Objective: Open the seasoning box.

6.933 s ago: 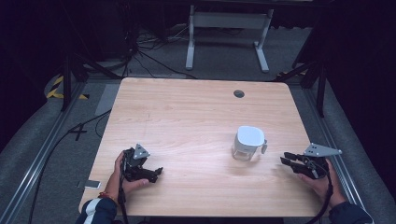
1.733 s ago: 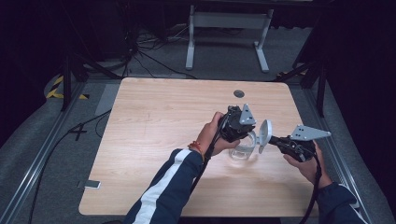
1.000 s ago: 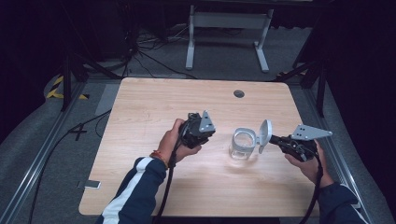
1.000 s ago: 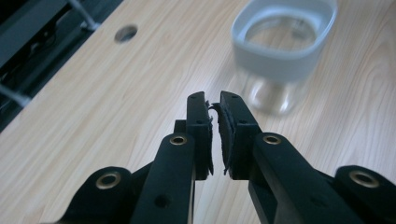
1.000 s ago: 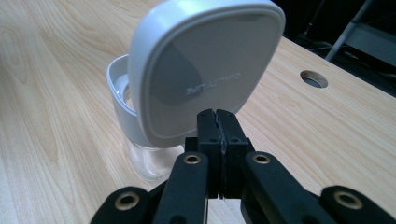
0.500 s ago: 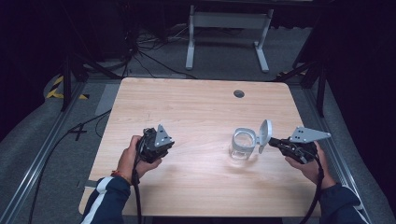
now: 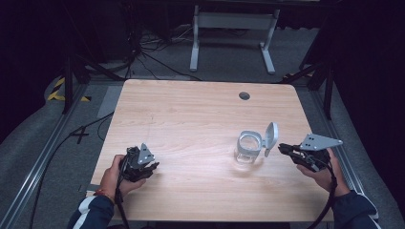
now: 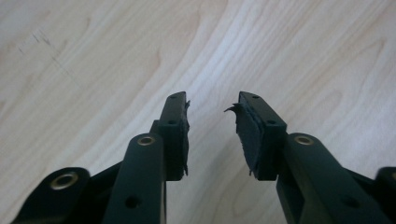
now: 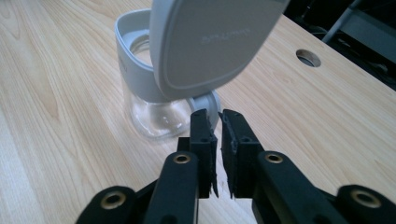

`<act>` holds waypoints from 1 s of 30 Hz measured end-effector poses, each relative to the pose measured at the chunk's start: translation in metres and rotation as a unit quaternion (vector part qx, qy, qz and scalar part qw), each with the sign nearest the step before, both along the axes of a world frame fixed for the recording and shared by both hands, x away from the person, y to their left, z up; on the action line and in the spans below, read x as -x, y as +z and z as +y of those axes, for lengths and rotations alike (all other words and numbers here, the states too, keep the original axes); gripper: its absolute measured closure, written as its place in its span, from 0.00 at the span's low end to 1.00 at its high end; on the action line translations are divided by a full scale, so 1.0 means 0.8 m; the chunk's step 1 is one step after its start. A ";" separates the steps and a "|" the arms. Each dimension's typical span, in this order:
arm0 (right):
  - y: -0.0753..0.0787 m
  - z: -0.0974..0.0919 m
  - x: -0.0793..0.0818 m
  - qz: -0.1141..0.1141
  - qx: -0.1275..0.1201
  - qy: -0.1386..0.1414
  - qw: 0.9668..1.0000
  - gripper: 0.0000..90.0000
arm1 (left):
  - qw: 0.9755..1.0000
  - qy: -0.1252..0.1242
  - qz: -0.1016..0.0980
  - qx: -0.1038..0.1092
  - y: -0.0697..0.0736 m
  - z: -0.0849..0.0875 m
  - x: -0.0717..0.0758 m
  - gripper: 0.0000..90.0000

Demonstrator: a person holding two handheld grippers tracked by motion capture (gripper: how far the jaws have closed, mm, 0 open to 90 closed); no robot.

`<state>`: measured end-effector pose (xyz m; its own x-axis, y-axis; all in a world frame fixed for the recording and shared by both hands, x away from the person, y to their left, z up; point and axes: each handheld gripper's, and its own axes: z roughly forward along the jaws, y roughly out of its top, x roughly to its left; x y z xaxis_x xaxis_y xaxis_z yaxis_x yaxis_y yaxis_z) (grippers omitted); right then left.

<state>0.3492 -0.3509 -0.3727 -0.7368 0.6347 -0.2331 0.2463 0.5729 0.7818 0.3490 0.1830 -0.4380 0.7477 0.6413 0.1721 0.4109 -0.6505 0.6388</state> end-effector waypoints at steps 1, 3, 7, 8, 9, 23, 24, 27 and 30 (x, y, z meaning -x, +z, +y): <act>0.000 -0.002 0.001 0.002 -0.001 -0.002 1.000 0.90 | 1.000 0.003 0.005 0.001 -0.001 0.006 0.001 0.64; -0.003 -0.008 0.005 0.007 0.003 -0.007 1.000 0.86 | 1.000 0.013 0.012 0.010 -0.002 0.013 0.001 0.51; -0.016 -0.019 0.009 0.013 0.015 -0.022 1.000 0.74 | 0.999 0.027 0.019 0.008 -0.006 0.022 0.004 0.40; -0.019 -0.021 0.010 0.018 0.017 -0.024 0.999 0.72 | 0.999 0.028 0.024 0.003 -0.007 0.023 0.004 0.38; -0.021 -0.022 0.012 0.021 0.018 -0.027 0.999 0.69 | 0.999 0.031 0.027 -0.002 -0.009 0.023 0.005 0.35; -0.084 -0.067 0.034 0.071 0.016 -0.071 0.995 0.46 | 0.996 0.055 0.050 0.048 -0.041 0.045 0.011 0.22; -0.088 -0.071 0.036 0.077 0.009 -0.074 0.994 0.45 | 0.996 0.057 0.049 0.055 -0.042 0.047 0.011 0.21; -0.097 -0.079 0.040 0.085 0.004 -0.080 0.993 0.43 | 0.995 0.060 0.048 0.070 -0.046 0.051 0.010 0.20; -0.106 -0.089 0.044 0.102 -0.009 -0.087 0.991 0.41 | 0.993 0.063 0.048 0.087 -0.051 0.054 0.010 0.18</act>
